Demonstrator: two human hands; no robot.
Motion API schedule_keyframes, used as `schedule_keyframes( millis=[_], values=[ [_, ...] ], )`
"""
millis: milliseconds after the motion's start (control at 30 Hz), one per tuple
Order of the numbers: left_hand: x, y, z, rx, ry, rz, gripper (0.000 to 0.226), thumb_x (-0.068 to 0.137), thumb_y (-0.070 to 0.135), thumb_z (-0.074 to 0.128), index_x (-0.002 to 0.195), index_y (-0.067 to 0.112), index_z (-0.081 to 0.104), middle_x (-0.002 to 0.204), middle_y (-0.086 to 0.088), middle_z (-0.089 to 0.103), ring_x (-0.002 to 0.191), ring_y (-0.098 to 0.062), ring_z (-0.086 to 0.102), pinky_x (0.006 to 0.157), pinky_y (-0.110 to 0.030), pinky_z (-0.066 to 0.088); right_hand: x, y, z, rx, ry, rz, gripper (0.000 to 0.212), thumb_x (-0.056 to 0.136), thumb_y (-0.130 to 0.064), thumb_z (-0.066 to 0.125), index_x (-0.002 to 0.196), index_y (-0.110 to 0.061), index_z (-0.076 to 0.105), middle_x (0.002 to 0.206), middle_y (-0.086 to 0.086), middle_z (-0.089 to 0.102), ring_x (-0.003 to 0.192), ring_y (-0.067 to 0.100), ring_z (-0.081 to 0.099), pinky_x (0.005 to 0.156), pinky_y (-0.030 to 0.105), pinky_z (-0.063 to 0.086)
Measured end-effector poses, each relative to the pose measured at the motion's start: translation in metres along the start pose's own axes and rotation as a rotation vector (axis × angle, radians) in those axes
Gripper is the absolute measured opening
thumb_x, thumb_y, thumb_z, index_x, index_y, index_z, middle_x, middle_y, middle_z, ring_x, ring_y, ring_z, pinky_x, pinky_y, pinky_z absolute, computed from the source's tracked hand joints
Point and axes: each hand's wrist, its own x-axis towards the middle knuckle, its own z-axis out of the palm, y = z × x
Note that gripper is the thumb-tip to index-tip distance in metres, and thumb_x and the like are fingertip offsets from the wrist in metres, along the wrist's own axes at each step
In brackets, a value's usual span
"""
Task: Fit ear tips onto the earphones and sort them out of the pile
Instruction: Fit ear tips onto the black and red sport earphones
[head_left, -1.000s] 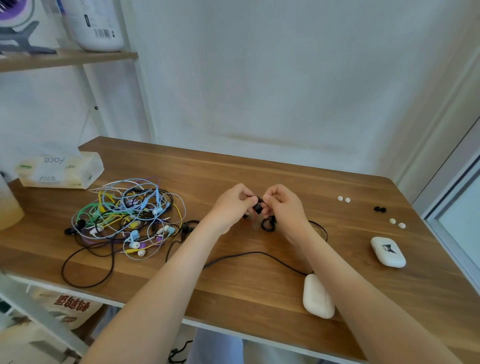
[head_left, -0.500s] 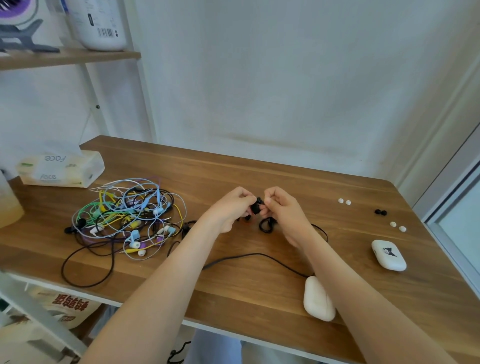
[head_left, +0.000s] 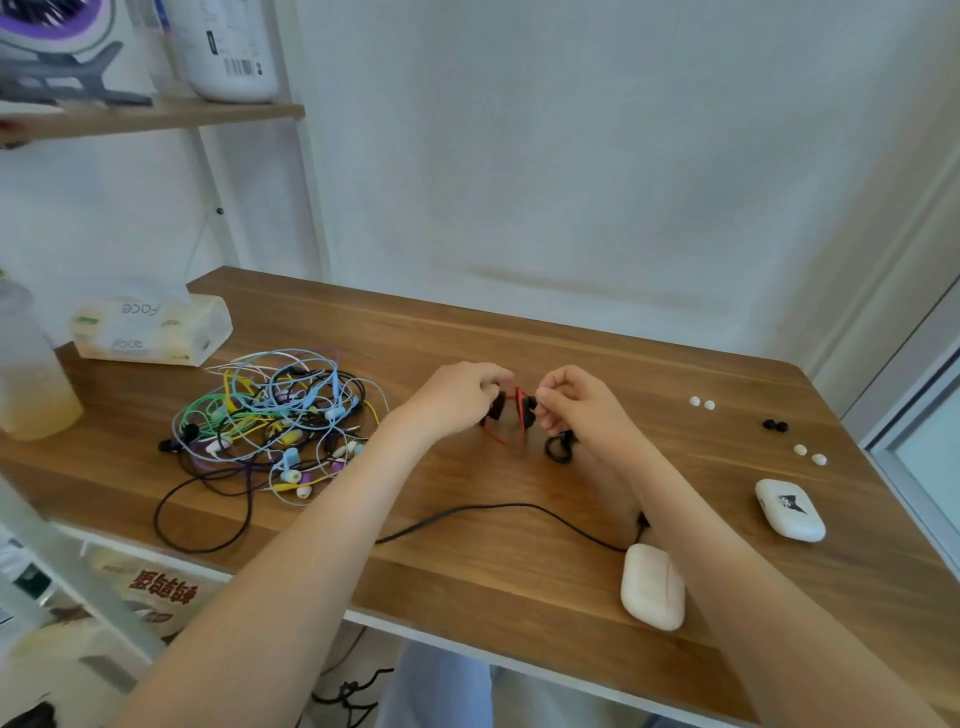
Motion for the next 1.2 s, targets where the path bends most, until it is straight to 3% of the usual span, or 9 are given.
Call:
schedule_keyframes(
  millis=[100, 267, 400, 533, 633, 767, 900, 1067, 1200],
  values=[
    [-0.010, -0.011, -0.011, 0.001, 0.021, -0.024, 0.043, 0.098, 0.007, 0.040, 0.134, 0.026, 0.050, 0.109, 0.007, 0.063, 0.098, -0.012, 0.059, 0.073, -0.020, 0.046, -0.004, -0.005, 0.000, -0.010, 0.024, -0.010, 0.009, 0.097, -0.013, 0.052, 0.093, -0.012, 0.059, 0.075, 0.002, 0.064, 0.061, 0.011, 0.057, 0.055, 0.019, 0.049],
    [-0.025, -0.024, -0.028, 0.119, 0.111, -0.180, 0.037, 0.092, -0.002, 0.038, 0.118, 0.015, 0.059, 0.118, -0.005, 0.061, 0.108, -0.024, 0.057, 0.088, -0.031, 0.047, -0.009, -0.007, -0.003, -0.090, 0.013, -0.042, 0.015, 0.097, -0.014, 0.053, 0.085, -0.018, 0.061, 0.072, -0.001, 0.061, 0.055, 0.005, 0.054, 0.054, 0.017, 0.047],
    [-0.043, -0.020, -0.039, 0.396, -0.090, -0.265, 0.027, 0.095, 0.007, 0.049, 0.119, 0.007, 0.061, 0.121, -0.010, 0.059, 0.111, -0.026, 0.057, 0.093, -0.032, 0.046, -0.012, -0.007, 0.000, -0.087, 0.034, -0.073, 0.016, 0.098, -0.013, 0.051, 0.087, -0.018, 0.061, 0.081, 0.001, 0.064, 0.069, 0.012, 0.061, 0.067, 0.020, 0.052],
    [-0.049, -0.025, -0.028, 0.622, -0.239, -0.314, 0.027, 0.094, 0.021, 0.058, 0.113, 0.002, 0.062, 0.094, -0.007, 0.061, 0.090, -0.024, 0.061, 0.079, -0.032, 0.051, -0.014, -0.008, 0.006, -0.060, -0.073, -0.056, 0.014, 0.097, -0.008, 0.051, 0.091, -0.015, 0.061, 0.090, 0.006, 0.065, 0.078, 0.015, 0.066, 0.072, 0.022, 0.056],
    [-0.052, -0.022, -0.023, 0.668, -0.157, -0.338, 0.012, 0.095, 0.007, 0.050, 0.099, 0.002, 0.060, 0.076, -0.005, 0.050, 0.065, -0.018, 0.050, 0.067, -0.030, 0.049, -0.018, -0.006, 0.008, -0.096, -0.092, -0.040, 0.015, 0.097, -0.007, 0.050, 0.091, -0.016, 0.061, 0.089, 0.005, 0.065, 0.076, 0.015, 0.065, 0.069, 0.022, 0.055],
    [-0.057, -0.016, -0.018, 0.626, -0.071, -0.349, 0.022, 0.093, -0.005, 0.042, 0.103, -0.002, 0.061, 0.103, -0.015, 0.061, 0.082, -0.026, 0.057, 0.073, -0.029, 0.049, -0.023, -0.006, -0.002, -0.095, 0.027, -0.051, 0.015, 0.099, -0.009, 0.047, 0.096, -0.015, 0.060, 0.087, 0.006, 0.066, 0.074, 0.014, 0.064, 0.065, 0.019, 0.054],
    [-0.056, -0.006, -0.013, 0.599, 0.045, -0.273, 0.015, 0.093, -0.004, 0.045, 0.091, 0.000, 0.059, 0.096, -0.015, 0.063, 0.095, -0.031, 0.063, 0.070, -0.031, 0.045, -0.026, 0.002, -0.023, -0.207, 0.166, -0.080, 0.017, 0.099, -0.013, 0.046, 0.090, -0.020, 0.059, 0.087, -0.003, 0.063, 0.083, 0.012, 0.059, 0.070, 0.022, 0.046],
    [-0.049, 0.013, -0.006, 0.453, 0.093, -0.150, 0.023, 0.095, 0.010, 0.054, 0.116, 0.005, 0.064, 0.119, -0.012, 0.064, 0.109, -0.030, 0.059, 0.089, -0.036, 0.049, -0.031, 0.018, -0.032, -0.410, -0.049, -0.033, 0.016, 0.098, -0.021, 0.048, 0.090, -0.022, 0.062, 0.100, -0.004, 0.063, 0.094, 0.015, 0.056, 0.080, 0.030, 0.041],
    [-0.047, 0.021, 0.006, 0.298, 0.055, -0.077, 0.027, 0.092, 0.018, 0.062, 0.117, 0.011, 0.062, 0.121, -0.009, 0.062, 0.111, -0.028, 0.056, 0.084, -0.034, 0.045, -0.034, 0.023, -0.036, -0.500, -0.118, -0.023, 0.017, 0.098, -0.021, 0.051, 0.085, -0.025, 0.061, 0.102, -0.005, 0.062, 0.095, 0.013, 0.054, 0.077, 0.026, 0.039]
  ],
)
